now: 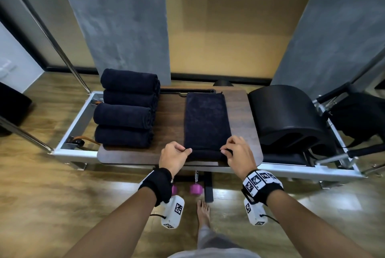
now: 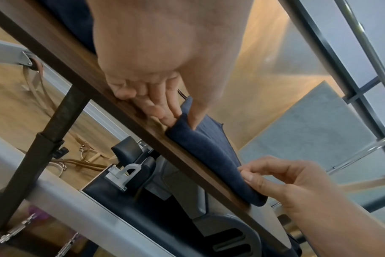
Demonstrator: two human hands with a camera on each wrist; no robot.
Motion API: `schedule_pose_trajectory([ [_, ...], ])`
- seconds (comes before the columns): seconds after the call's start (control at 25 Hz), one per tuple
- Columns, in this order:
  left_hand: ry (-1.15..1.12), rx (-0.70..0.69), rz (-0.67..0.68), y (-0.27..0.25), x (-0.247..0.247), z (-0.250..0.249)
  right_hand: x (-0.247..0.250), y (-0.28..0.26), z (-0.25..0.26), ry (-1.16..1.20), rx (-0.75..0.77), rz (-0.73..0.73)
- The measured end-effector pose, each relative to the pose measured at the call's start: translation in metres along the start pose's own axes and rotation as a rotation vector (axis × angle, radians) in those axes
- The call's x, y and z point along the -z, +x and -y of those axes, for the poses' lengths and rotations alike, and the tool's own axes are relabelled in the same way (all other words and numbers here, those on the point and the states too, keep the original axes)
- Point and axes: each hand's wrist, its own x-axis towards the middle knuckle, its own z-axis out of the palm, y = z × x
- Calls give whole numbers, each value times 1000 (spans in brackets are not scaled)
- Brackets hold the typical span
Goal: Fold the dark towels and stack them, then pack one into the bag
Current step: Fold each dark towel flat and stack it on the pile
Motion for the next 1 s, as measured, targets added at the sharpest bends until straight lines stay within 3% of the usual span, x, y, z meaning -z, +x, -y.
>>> schedule_pose_trajectory([
  [0.12,27,45,11,5,-2,-4,5,-4,5,-125,122,-92],
  [0.24,50,77,15,7,-3,-7,2,-13,14,-104,303,-174],
  [0.36,54,97,8,8,-2,-11,-4,-16,20,-155,371,-74],
  [0.52,31,92,13,5,2,-17,-4,-6,16,-169,293,62],
  [0.6,60,-47,-48,-2,2,-17,-3,5,16,-127,252,124],
  [0.72,210,-479,-178,-13,0,-18,2,25,16,-82,163,221],
  [0.84,423,-835,-134,-13,-1,-19,8,35,14,2,62,258],
  [0.92,561,-882,-32,-10,-4,-18,10,39,12,66,7,278],
  [1.0,598,-840,10,-4,-6,-18,12,45,11,118,-27,302],
])
